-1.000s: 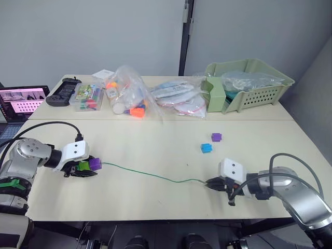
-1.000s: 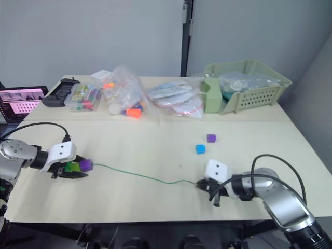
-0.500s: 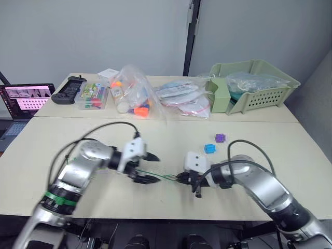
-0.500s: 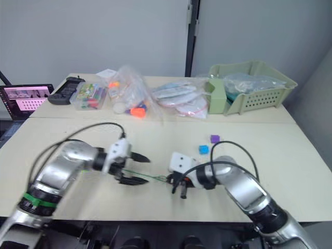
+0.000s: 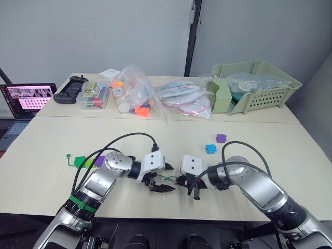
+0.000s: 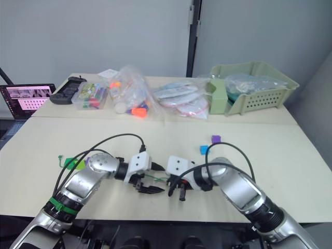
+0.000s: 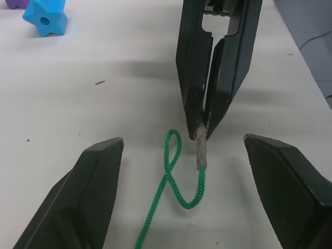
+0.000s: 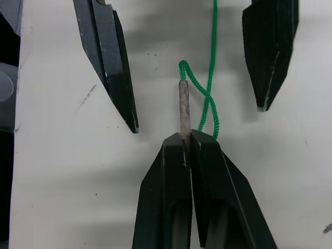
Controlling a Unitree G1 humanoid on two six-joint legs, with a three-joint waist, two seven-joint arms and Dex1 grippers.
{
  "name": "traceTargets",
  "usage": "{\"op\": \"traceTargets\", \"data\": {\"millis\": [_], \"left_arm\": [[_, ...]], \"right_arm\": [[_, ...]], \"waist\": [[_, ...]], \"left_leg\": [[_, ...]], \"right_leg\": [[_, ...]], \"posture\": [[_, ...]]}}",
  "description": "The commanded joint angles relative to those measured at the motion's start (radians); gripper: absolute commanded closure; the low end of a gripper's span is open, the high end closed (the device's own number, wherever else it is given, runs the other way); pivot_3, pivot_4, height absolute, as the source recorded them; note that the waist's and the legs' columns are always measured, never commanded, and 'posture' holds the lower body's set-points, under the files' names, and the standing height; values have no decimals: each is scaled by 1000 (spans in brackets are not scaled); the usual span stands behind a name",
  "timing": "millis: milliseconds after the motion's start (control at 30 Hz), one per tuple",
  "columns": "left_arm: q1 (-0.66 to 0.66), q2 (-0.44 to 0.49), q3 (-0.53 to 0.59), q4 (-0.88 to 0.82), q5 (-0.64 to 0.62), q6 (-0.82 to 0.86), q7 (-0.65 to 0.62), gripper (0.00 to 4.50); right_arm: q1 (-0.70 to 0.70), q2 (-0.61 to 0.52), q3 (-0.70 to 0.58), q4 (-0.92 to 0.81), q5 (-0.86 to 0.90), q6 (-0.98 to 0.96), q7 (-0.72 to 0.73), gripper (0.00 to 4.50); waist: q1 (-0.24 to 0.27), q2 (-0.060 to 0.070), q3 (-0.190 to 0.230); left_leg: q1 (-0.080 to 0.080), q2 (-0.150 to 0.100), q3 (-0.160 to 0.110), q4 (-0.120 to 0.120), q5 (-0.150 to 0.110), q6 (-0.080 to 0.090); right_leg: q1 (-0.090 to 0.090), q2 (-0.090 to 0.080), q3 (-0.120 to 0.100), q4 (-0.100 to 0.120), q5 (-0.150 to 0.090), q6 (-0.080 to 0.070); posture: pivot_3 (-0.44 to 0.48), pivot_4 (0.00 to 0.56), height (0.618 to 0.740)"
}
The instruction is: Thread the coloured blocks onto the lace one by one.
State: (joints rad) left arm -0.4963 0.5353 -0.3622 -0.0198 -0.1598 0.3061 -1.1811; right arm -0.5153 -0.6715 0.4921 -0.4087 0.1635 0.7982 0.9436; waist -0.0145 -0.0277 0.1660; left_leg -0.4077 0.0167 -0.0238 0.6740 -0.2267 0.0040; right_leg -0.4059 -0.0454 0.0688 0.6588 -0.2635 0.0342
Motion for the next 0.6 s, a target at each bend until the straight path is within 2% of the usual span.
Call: {"op": "traceTargets", "data": {"millis": [33, 333, 600], "left_arm": [[-3, -10, -3, -32, -4, -11, -1, 1421], [-14, -12, -10, -15, -1, -14, -13, 4378], [-15, -16, -9, -9, 2, -16, -13, 4447]], "right_arm": [[-1, 1, -22, -41, 8, 4, -4, 4500], [-5, -2, -24, -43, 15, 10, -9, 4500], [-1, -10, -23, -53, 20, 12, -3, 4500]], "waist": [[0, 0, 0], [0, 0, 0], [0, 0, 0]], "left_leg": [[0, 0, 0, 0, 0, 0], [0, 0, 0, 0, 0, 0], [0, 0, 0, 0, 0, 0]], "right_leg": [[0, 0, 0, 0, 0, 0], [0, 0, 0, 0, 0, 0], [0, 0, 0, -1, 0, 0]], "posture": [[0, 150, 740], [0, 150, 740], [0, 150, 740]]}}
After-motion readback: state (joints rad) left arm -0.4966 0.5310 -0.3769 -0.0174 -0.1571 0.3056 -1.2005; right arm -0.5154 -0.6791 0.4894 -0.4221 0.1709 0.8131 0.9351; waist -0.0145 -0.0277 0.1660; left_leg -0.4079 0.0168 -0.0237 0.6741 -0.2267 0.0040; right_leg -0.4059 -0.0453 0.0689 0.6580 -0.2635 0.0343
